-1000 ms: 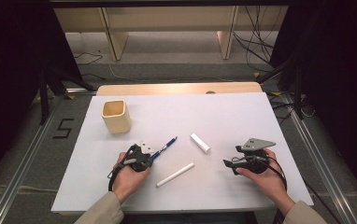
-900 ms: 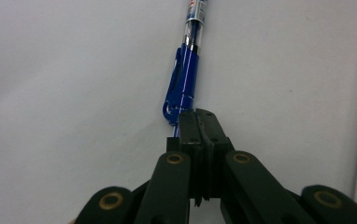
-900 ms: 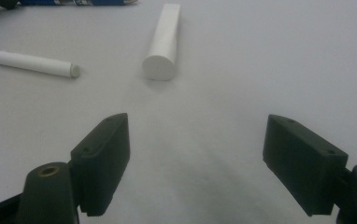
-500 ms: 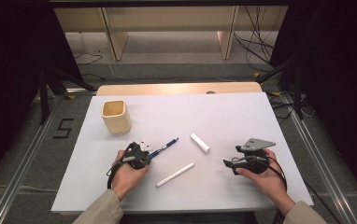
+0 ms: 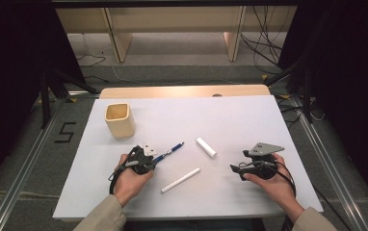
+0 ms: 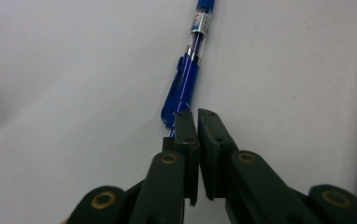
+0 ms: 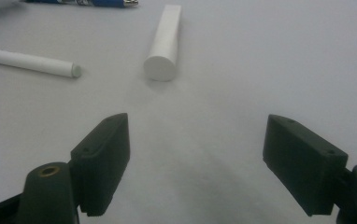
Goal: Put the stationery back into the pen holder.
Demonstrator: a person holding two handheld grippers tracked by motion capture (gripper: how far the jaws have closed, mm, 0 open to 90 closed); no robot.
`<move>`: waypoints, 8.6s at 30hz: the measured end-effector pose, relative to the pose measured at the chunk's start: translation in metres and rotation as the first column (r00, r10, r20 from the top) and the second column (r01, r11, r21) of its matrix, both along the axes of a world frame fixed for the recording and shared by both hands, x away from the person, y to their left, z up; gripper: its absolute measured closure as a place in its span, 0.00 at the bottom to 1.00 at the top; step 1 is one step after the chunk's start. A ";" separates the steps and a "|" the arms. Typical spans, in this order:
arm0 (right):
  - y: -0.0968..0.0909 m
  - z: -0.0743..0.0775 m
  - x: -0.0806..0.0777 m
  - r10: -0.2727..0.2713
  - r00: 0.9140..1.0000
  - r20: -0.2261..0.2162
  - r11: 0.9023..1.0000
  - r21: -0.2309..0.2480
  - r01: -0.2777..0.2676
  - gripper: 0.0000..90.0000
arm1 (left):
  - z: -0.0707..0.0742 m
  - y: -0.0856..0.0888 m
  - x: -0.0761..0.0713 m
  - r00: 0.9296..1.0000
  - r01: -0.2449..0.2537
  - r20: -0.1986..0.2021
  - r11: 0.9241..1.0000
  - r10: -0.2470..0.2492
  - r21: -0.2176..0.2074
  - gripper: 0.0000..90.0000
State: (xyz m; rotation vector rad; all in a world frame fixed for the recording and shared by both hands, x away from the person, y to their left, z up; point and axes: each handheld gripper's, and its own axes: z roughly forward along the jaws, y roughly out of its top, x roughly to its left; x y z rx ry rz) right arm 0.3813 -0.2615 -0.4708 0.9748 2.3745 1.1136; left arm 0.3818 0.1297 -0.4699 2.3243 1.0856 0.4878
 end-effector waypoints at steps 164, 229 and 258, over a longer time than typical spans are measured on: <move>0.000 0.000 0.000 0.003 1.000 -0.002 1.000 0.006 -0.003 0.26 | 0.011 -0.063 0.106 0.915 0.237 -0.368 0.958 -0.165 0.159 0.82; 0.000 0.000 0.000 0.002 1.000 0.000 1.000 0.007 -0.002 0.26 | 0.027 -0.044 0.087 0.980 0.121 -0.165 0.991 -0.110 0.058 0.88; 0.000 0.000 0.000 0.000 1.000 0.003 1.000 0.006 0.000 0.26 | 0.031 -0.019 0.068 1.000 -0.017 0.018 0.994 0.019 -0.105 0.88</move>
